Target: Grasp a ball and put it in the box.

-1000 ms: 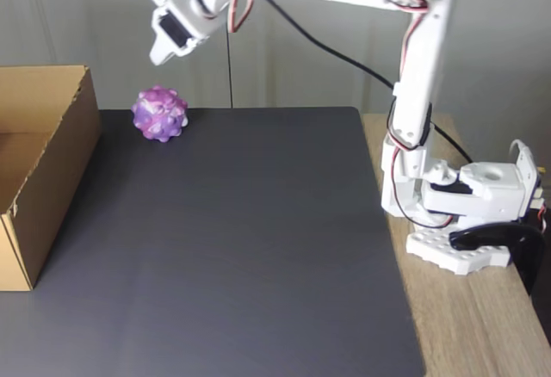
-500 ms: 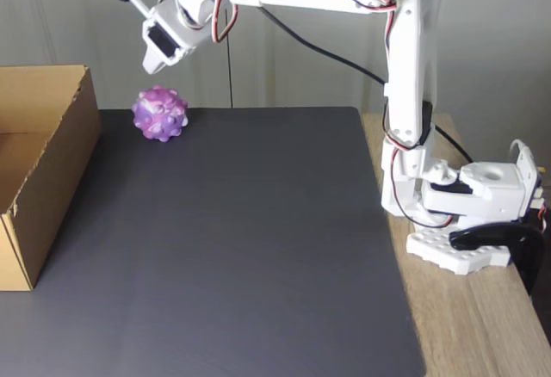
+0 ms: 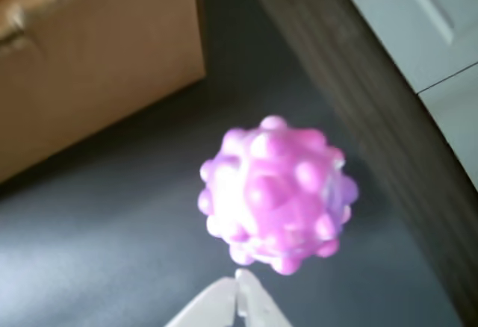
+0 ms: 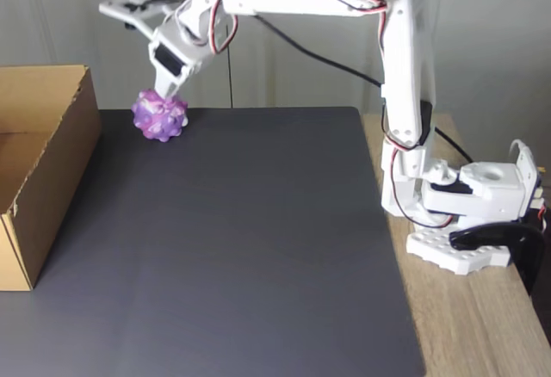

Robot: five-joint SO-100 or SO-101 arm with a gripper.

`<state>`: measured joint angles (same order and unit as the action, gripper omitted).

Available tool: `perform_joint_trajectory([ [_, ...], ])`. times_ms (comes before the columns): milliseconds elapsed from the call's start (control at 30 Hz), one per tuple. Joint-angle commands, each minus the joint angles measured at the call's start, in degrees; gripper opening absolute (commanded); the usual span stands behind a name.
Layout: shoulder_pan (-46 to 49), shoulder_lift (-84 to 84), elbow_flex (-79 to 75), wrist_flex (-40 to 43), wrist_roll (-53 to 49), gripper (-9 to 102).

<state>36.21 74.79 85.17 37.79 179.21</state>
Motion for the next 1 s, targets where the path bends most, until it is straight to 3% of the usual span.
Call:
perform_joint_trajectory([
  [0, -0.5, -0.4, -1.3, -1.6, -0.5, 0],
  [267, -0.4, -3.0, -1.4, -4.6, -0.3, 1],
  [567, 0.4, -3.2, -2.1, -6.7, 0.3, 15],
  [967, 2.3, -2.0, -2.2, -3.6, 0.9, 29],
])
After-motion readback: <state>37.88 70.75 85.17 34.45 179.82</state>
